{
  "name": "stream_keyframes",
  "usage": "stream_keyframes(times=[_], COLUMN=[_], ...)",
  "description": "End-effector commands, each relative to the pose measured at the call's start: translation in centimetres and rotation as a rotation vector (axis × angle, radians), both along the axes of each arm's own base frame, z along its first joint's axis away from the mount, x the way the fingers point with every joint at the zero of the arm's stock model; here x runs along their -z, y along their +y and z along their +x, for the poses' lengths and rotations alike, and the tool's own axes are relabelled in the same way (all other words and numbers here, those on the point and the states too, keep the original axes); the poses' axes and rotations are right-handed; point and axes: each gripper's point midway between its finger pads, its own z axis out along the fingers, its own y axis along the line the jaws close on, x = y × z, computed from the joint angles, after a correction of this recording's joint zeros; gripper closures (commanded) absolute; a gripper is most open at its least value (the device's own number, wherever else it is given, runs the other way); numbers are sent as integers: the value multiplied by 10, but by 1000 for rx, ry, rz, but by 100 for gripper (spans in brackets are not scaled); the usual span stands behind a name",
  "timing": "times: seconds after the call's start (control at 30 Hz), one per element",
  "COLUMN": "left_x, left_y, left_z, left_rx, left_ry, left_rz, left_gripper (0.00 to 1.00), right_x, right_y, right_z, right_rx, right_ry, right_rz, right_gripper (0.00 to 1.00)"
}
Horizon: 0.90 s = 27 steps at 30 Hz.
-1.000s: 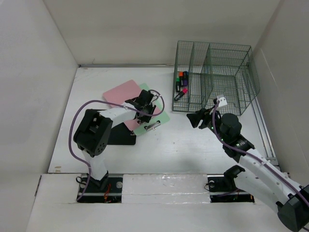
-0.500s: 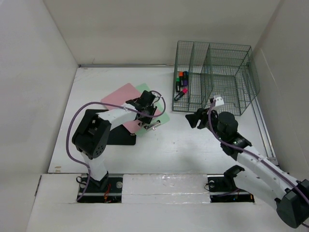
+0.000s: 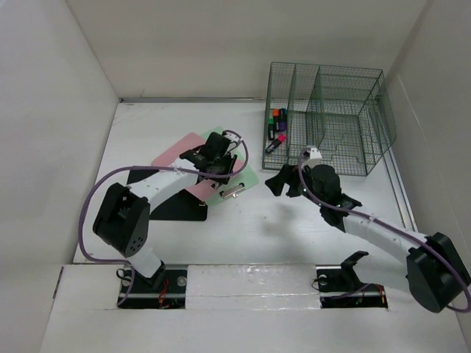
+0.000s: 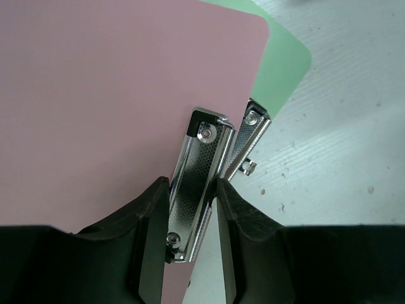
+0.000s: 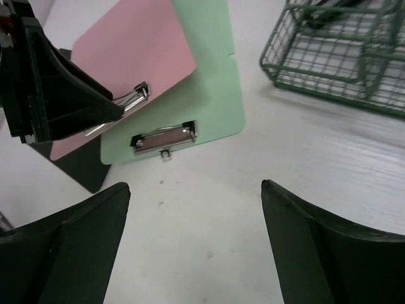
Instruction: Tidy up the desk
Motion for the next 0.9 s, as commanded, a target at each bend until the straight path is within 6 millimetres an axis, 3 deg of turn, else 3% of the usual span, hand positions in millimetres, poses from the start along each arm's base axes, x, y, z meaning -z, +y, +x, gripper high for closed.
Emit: stream_keyframes(times=[0.0, 0.03, 0.13, 0.17, 0.4, 0.87], left_x=[-27, -30, -38, -40, -52, -62], left_y=[-8, -9, -12, -13, -22, -29], left_z=[-7, -8, -9, -9, -15, -25], left_rx=[25, 29, 39, 42, 74, 114], left_ry=[-39, -43, -57, -61, -71, -65], left_rz=[-79, -90, -117, -124, -192, -256], left_gripper=[100, 100, 100, 100, 100, 100], right_x=[-50, -41, -46, -37, -33, -27], right_y=[34, 44, 61, 68, 93, 137], right_z=[12, 12, 14, 15, 21, 51], right_rx=[-36, -62, -85, -89, -62, -46], right_ry=[-64, -34, -8, 22, 95, 130], right_rz=[215, 223, 306, 311, 495, 680], right_gripper=[8, 7, 4, 3, 4, 20])
